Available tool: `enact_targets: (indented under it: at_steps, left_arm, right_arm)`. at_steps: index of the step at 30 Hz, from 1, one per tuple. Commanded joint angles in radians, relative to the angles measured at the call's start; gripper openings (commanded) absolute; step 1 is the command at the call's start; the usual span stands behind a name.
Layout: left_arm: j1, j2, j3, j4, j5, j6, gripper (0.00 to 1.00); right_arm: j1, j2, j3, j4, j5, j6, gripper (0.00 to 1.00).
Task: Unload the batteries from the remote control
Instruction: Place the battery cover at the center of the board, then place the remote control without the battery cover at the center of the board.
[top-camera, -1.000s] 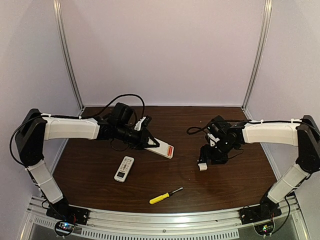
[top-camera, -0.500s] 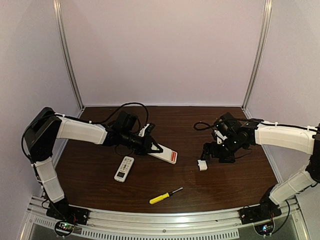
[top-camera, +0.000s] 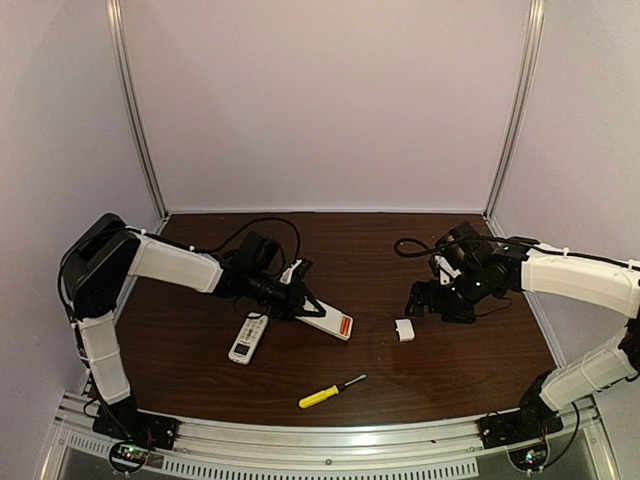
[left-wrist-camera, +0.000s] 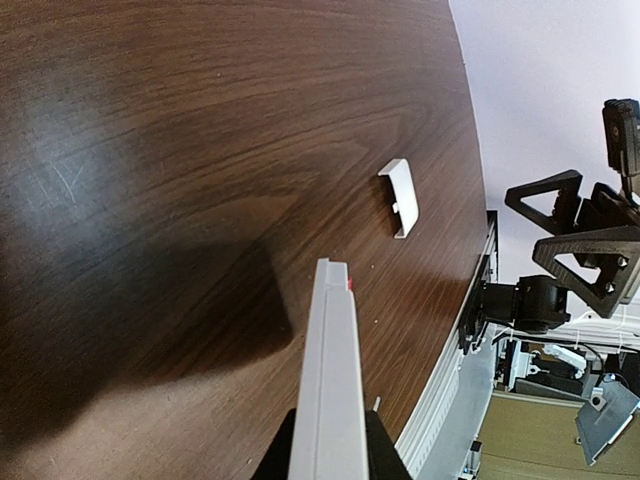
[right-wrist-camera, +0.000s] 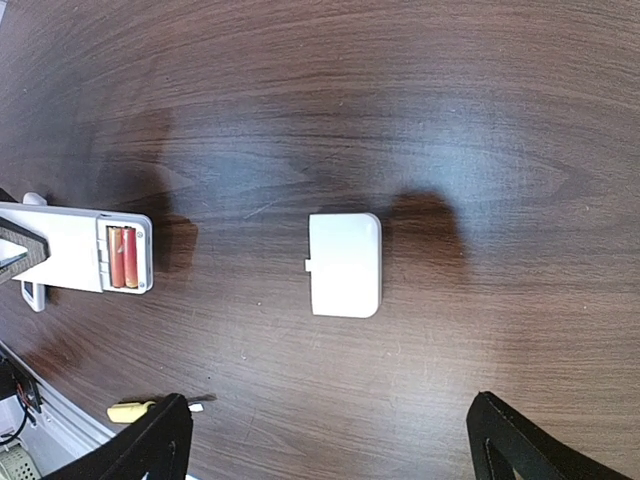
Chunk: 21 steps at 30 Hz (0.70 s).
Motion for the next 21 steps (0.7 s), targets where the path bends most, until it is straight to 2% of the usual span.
enact_targets:
  at_steps: [1, 7, 13, 21]
  left_arm:
    - [0.001, 0.016, -0.007, 0.005, 0.008, 0.031, 0.06]
    - [0.001, 0.007, -0.053, 0.005, -0.013, 0.010, 0.18]
    - [0.000, 0.000, -0.072, -0.015, -0.032, 0.000, 0.38]
    - [0.000, -0.021, -0.058, -0.098, -0.085, 0.018, 0.58]
  right_arm:
    - [-0.003, -0.018, -0.028, 0.003, 0.022, -0.004, 0.97]
    - [-0.003, -0.047, -0.066, 0.011, 0.015, 0.003, 0.97]
    - [-0.003, -0.066, -0.095, 0.009, 0.012, 0.002, 0.97]
    - [-0.003, -0.069, -0.087, 0.004, 0.016, -0.004, 0.97]
